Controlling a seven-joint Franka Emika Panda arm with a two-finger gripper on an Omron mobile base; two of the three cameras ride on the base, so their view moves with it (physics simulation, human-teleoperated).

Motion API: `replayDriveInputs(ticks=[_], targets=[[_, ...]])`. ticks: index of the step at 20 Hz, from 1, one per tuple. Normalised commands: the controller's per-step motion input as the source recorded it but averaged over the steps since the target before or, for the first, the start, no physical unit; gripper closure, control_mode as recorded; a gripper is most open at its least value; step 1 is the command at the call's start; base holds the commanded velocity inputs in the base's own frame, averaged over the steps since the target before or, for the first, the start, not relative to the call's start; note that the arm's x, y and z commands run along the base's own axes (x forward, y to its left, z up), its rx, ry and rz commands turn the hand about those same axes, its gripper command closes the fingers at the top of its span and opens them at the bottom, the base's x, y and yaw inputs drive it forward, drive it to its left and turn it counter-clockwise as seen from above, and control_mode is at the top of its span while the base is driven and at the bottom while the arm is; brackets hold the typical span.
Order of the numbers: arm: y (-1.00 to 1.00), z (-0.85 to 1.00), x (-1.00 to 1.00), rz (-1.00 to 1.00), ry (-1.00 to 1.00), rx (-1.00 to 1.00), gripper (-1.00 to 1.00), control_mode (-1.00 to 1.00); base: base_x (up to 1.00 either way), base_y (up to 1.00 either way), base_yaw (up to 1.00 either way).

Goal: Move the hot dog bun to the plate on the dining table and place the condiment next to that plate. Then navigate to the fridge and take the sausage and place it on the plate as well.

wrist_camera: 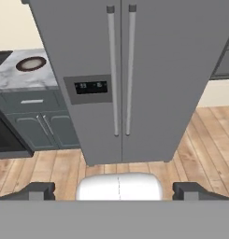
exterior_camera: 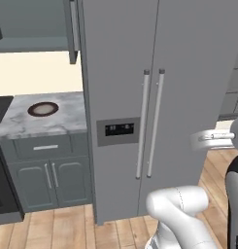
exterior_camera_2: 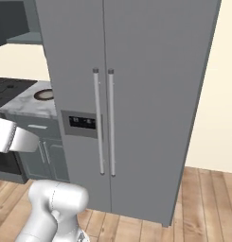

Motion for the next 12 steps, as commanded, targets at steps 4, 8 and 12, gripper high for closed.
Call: replayDriveInputs(ticks=[4,8,12], targets=[[0.0,0.0,0.0,0.0,0.0,0.0,-1.0,1.0,-0.13,-0.26,-0.01],[0.0,0.0,0.0,0.0,0.0,0.0,-1.0,1.0,-0.39,-0.14,-0.06],[0.0,0.0,0.0,0.0,0.0,0.0,-1.0,1.0,-0.19,-0.22,-0.04]])
